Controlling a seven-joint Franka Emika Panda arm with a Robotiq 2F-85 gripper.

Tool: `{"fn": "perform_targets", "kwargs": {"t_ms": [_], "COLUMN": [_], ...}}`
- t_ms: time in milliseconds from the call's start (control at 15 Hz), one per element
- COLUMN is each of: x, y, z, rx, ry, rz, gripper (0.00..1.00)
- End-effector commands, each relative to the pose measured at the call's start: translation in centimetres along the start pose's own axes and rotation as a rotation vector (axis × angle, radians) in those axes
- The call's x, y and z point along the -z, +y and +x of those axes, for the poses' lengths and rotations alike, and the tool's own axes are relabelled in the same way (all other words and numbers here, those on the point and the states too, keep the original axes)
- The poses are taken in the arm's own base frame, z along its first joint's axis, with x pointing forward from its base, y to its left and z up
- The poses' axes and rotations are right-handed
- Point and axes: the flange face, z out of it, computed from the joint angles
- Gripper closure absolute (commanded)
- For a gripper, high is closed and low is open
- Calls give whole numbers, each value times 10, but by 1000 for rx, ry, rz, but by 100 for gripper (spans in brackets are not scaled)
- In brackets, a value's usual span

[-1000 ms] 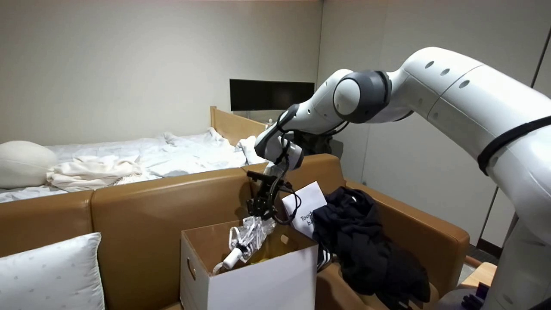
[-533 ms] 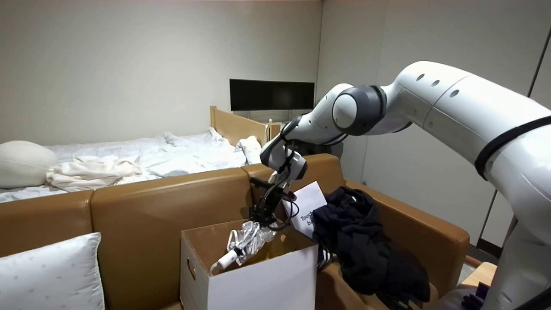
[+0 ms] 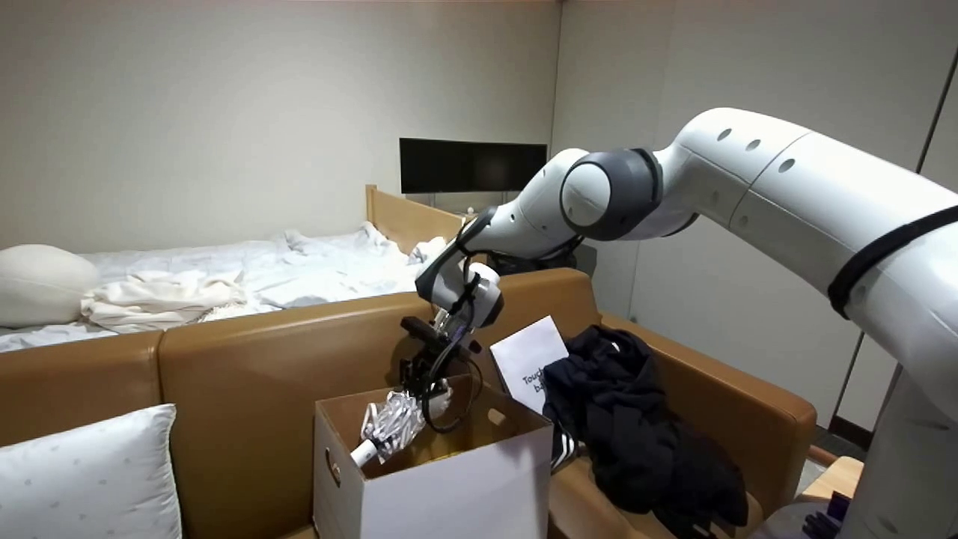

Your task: Remove the clothes from the box, put them on the couch, and then put the umbrella on the couch in the box

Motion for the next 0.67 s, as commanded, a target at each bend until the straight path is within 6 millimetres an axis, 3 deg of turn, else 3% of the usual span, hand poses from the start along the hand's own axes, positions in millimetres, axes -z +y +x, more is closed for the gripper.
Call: {"fn": "perform_targets", "kwargs": {"t_ms": [0, 467, 533, 600], "x": [0, 13, 14, 14], "y": [0, 11, 15, 19], "z": [-2, 29, 32, 35], "rx": [27, -117, -165, -208], "ry": [63, 136, 131, 125], "rz": [37, 84, 74, 71], "gripper": [99, 99, 77, 68]}}
